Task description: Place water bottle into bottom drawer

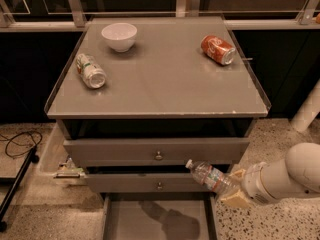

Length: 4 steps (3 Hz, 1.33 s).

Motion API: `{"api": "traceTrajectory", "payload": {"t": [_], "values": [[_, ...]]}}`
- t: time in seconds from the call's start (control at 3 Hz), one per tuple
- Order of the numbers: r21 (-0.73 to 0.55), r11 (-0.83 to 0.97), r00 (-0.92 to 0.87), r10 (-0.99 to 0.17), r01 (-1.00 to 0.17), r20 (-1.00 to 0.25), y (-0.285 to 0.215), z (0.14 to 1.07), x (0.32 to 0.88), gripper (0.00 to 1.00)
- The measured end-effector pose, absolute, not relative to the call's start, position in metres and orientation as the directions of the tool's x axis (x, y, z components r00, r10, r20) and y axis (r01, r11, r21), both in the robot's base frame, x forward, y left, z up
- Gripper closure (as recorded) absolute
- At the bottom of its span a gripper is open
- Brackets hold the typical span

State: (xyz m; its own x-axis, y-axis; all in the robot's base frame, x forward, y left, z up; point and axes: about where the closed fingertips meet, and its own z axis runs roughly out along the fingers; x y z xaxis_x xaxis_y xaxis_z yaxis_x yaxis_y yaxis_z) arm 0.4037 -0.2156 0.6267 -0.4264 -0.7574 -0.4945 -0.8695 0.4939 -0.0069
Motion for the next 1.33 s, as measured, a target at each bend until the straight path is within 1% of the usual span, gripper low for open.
{"api": "traceTrajectory", "payload": {"t": [0.33, 0.67, 1.0, 1.33], "values": [[0.012, 0.479, -0.426, -0.769, -0.878, -0.476, -0.197, 0.591, 0.407, 1.0], [0.067, 0.451, -0.433, -0.791, -0.89, -0.432, -0.162, 0.499, 0.407, 1.0], [0.093, 0.407, -0.407, -0.815, -0.909, -0.413, -0.128, 0.424, 0.416, 1.0], [0.116, 0.377, -0.39, -0.822, -0.919, -0.414, -0.111, 0.373, 0.421, 1.0]]}}
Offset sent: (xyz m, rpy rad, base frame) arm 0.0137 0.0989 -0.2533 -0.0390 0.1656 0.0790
